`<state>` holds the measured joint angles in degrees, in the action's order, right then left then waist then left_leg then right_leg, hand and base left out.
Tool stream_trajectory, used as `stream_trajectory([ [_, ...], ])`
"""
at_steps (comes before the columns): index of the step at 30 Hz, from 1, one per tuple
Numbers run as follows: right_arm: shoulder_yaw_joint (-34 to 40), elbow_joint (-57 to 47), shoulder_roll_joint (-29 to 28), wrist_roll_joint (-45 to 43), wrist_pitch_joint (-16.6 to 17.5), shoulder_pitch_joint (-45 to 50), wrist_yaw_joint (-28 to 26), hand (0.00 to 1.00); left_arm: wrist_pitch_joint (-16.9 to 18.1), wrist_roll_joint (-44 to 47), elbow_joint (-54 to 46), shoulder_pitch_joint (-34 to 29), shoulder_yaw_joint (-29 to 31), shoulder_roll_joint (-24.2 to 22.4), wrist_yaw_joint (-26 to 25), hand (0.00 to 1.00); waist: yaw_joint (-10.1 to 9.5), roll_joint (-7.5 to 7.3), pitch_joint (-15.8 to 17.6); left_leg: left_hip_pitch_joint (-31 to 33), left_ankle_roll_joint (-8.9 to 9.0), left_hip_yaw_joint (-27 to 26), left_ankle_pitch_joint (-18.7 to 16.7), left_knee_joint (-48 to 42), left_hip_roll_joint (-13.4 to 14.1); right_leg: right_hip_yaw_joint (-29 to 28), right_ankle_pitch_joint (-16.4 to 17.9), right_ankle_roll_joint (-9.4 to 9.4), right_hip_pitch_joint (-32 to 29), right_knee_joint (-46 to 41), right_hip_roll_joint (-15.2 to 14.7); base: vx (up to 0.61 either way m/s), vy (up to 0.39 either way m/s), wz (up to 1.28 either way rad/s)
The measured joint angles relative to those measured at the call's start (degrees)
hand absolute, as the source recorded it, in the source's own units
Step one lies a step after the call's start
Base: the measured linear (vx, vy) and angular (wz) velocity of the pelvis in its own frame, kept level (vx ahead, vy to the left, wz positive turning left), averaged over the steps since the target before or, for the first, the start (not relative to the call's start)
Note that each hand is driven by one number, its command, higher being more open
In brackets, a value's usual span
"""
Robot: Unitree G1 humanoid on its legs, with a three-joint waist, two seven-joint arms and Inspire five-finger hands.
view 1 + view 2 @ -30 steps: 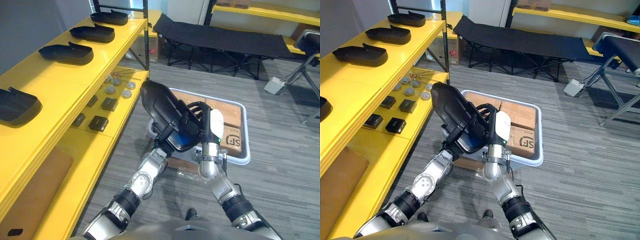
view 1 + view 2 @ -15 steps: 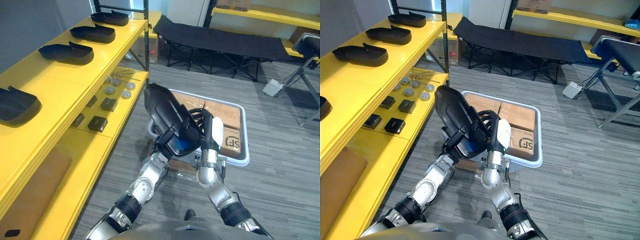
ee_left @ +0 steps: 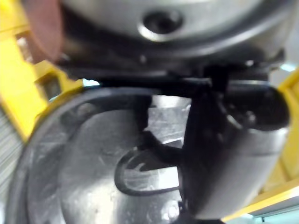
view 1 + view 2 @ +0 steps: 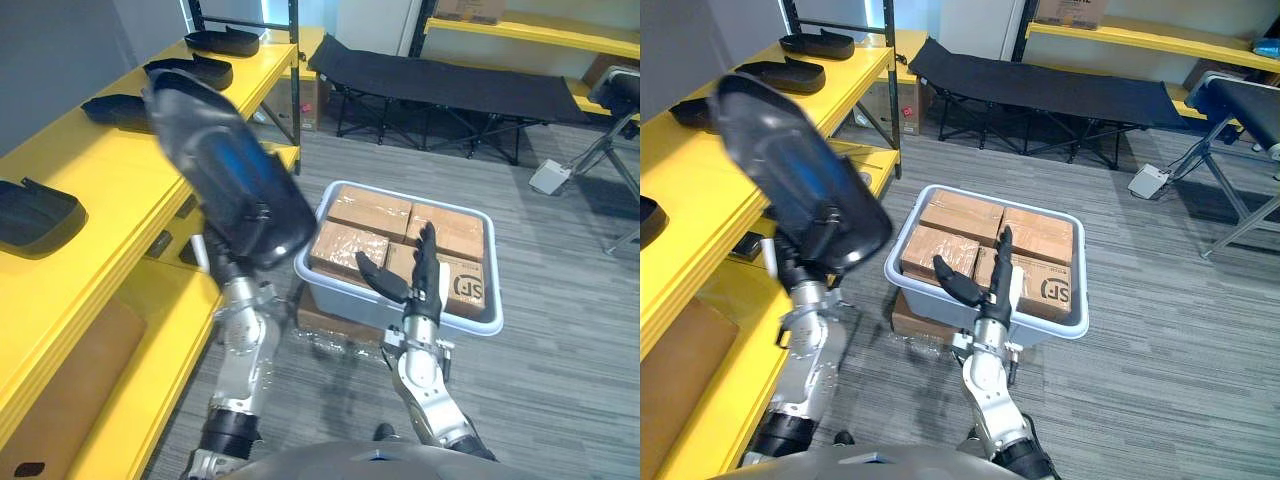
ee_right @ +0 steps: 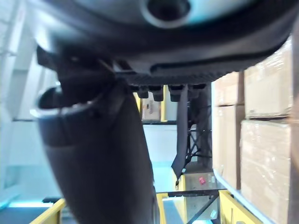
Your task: Walk over and take three plastic housings, then place them on the shelf
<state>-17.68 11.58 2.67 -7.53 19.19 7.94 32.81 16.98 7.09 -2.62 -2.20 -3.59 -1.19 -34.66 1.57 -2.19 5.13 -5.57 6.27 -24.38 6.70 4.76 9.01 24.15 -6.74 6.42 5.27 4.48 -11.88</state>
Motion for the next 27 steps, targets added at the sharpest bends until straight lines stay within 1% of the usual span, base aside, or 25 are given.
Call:
stream_trajectory([
  [2, 0.14, -2.87, 0.88, -2.38, -0.37, 2.43, -2.47, 1.0, 0.11, -6.22, -2.82, -2.64, 2.09, 1.24, -2.68, 0.0, -0.02, 0.68, -0.41, 0.05, 0.09, 0.1, -0.13, -0.01, 0.01, 0.16, 0.18, -0.02, 0.0, 0.01, 0.01, 0.0, 0.0, 0.0],
  [4, -0.66, -5.41, 1.8, -2.31, -1.09, 3.06, -3.74, 1.0, 0.1, -10.07, -4.3, -4.33, 2.84, 1.77, -3.51, 0.0, 0.01, 1.04, -0.62, 0.06, 0.15, 0.1, -0.22, -0.01, 0.01, 0.22, 0.38, -0.18, -0.02, 0.13, 0.02, 0.0, 0.0, 0.0],
  [6, -0.88, -7.42, 2.23, -2.1, -1.58, 3.27, -6.09, 1.0, 0.11, -10.18, -5.69, -5.7, 2.85, 2.57, -3.03, 0.0, 0.0, 1.13, -0.67, 0.13, 0.57, 0.17, -0.6, -0.01, 0.06, 0.43, 0.77, -0.42, -0.02, 0.3, 0.03, 0.0, 0.005, 0.02],
  [8, -0.83, -9.03, 2.59, -1.96, -2.6, 4.09, -9.9, 1.0, 0.24, -9.67, -7.06, -7.95, 2.9, 2.97, -0.74, 0.0, 0.06, 1.21, -0.76, 0.24, 0.56, 0.3, -0.81, -0.01, 0.08, 0.68, 1.13, -0.17, -0.02, 0.31, 0.03, 0.02, 0.006, 0.02],
  [11, -0.87, -9.41, 4.42, -3.95, -3.81, 5.42, -15.35, 1.0, 0.74, -4.36, -7.82, -11.49, 2.86, 3.53, 4.88, 0.0, -0.1, 1.72, -1.12, 0.5, 0.7, 0.54, -0.93, -0.02, 0.07, 1.11, 1.29, -0.3, -0.05, 0.31, 0.01, 0.05, 0.011, 0.05],
  [12, -0.63, -9.41, 4.96, -5.28, -3.81, 5.73, -17.17, 1.0, 0.78, -2.21, -7.99, -12.61, 2.88, 3.53, 6.87, 0.0, -0.19, 1.96, -1.23, 0.74, 0.35, 0.91, -0.67, -0.04, 0.07, 1.57, 1.35, -0.24, -0.05, 0.31, 0.02, 0.05, 0.007, 0.12],
  [14, -0.3, -9.41, 5.97, -6.41, -3.8, 5.68, -18.94, 1.0, 0.78, -0.17, -8.55, -13.64, 2.9, 3.55, 9.27, 0.0, -0.4, 2.11, -1.21, 1.44, 0.28, 1.69, -0.74, -0.7, 0.14, 2.39, 1.12, 0.14, 0.0, 0.29, 0.03, 0.06, -0.001, 0.15],
  [15, -0.24, -9.41, 6.65, -7.48, -3.79, 5.62, -20.34, 1.0, 0.78, 0.49, -9.47, -14.44, 2.9, 3.55, 10.85, 0.0, -1.13, 2.16, -1.2, 1.47, 0.2, 1.91, -0.8, -0.97, 0.21, 2.9, 1.03, 0.24, 0.25, 0.03, 0.08, 0.07, -0.01, 0.27],
  [17, 0.16, -9.36, 6.8, -9.72, -3.79, 5.31, -22.18, 1.0, 0.77, 1.56, -11.61, -14.87, 2.98, 3.57, 12.89, 0.0, -1.45, 2.23, -1.19, 2.16, 0.04, 4.09, -1.21, -2.04, 0.23, 6.13, 1.02, 0.25, 1.65, 0.0, 0.05, 0.05, -0.018, 0.45],
  [18, 0.06, -9.11, 6.75, -9.86, -3.79, 4.41, -23.13, 1.0, 0.78, 1.56, -13.97, -15.51, 3.5, 3.63, 14.07, 0.0, -1.85, 2.26, -1.19, 2.7, -0.01, 5.47, -1.5, -2.69, 0.2, 8.29, 1.03, 0.24, 2.42, 0.0, 0.03, 0.03, -0.022, 0.64],
  [19, -0.31, -9.07, 6.7, -9.66, -3.76, 3.38, -23.92, 1.0, 0.79, 1.77, -16.37, -15.97, 4.51, 3.82, 15.67, 0.0, -2.67, 2.37, -1.15, 3.28, -0.06, 7.13, -1.55, -3.08, 0.09, 10.43, 1.1, 0.25, 3.2, 0.0, 0.0, 0.02, -0.018, 0.61],
  [20, -0.72, -8.96, 6.72, -9.55, -3.76, 2.79, -23.96, 1.0, 0.8, 2.02, -17.46, -16.15, 5.14, 3.91, 16.57, 0.0, -3.29, 2.42, -1.12, 3.46, -0.1, 7.84, -1.58, -3.29, 0.03, 11.23, 1.2, 0.3, 3.64, 0.0, -0.02, 0.01, -0.009, 0.69],
  [22, -3.1, -7.84, 6.78, -8.19, -3.76, -0.11, -24.07, 1.0, 2.37, 5.61, -20.19, -17.25, 8.07, 4.08, 20.38, 0.0, -5.65, 2.76, -1.09, 4.36, -0.41, 11.35, -1.9, -3.8, -0.56, 14.83, 1.94, 0.77, 5.56, 0.0, -0.18, 0.0, 0.0, 0.72],
  [23, -3.46, -7.22, 6.76, -7.56, -3.77, -1.04, -24.11, 1.0, 3.01, 6.59, -20.85, -17.97, 8.83, 4.1, 21.04, 0.0, -6.26, 2.82, -1.09, 4.47, -0.44, 11.97, -1.91, -3.8, -0.69, 15.5, 2.2, 0.91, 5.91, 0.0, -0.19, -0.01, 0.005, 0.65],
  [25, -5.71, -6.52, 6.8, -4.43, -3.81, -3.13, -24.6, 1.0, 4.74, 10.63, -22.89, -21.11, 12.01, 3.82, 23.7, 0.0, -8.64, 3.25, -1.15, 5.35, -0.19, 15.12, -1.73, -3.66, -1.32, 18.55, 2.9, 1.2, 7.18, -0.01, -0.17, 0.0, 0.003, 0.65],
  [27, -6.59, -5.71, 7.0, -3.9, -3.86, -4.64, -24.95, 1.0, 5.81, 13.28, -23.15, -23.09, 13.91, 3.54, 25.24, 0.0, -10.01, 3.61, -0.94, 5.39, -0.07, 16.53, -1.54, -3.63, -1.72, 19.89, 3.29, 1.43, 8.1, -0.05, -0.21, 0.01, 0.011, 0.49],
])
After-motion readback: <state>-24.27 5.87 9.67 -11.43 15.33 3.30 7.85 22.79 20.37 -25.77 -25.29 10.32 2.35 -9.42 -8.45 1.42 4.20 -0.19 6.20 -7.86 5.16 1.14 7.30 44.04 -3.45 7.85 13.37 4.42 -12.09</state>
